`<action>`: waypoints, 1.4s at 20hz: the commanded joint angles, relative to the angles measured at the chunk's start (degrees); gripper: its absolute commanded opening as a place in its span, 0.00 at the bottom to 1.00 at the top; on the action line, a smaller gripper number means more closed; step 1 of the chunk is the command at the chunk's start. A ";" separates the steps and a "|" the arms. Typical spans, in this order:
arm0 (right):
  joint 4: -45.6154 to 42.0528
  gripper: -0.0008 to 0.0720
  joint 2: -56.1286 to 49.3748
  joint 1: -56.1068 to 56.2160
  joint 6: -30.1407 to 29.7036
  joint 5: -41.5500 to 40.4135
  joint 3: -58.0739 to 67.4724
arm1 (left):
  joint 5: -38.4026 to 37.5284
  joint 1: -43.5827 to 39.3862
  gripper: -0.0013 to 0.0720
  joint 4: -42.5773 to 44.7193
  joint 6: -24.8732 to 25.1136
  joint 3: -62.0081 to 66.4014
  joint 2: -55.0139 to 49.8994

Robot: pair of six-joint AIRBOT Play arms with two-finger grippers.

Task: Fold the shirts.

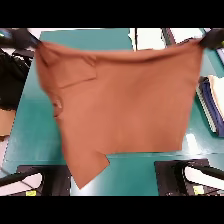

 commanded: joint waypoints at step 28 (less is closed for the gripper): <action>5.18 0.54 -18.97 -4.98 -2.14 -1.42 -14.21 | -8.13 -1.05 0.61 5.11 2.43 -12.87 -19.15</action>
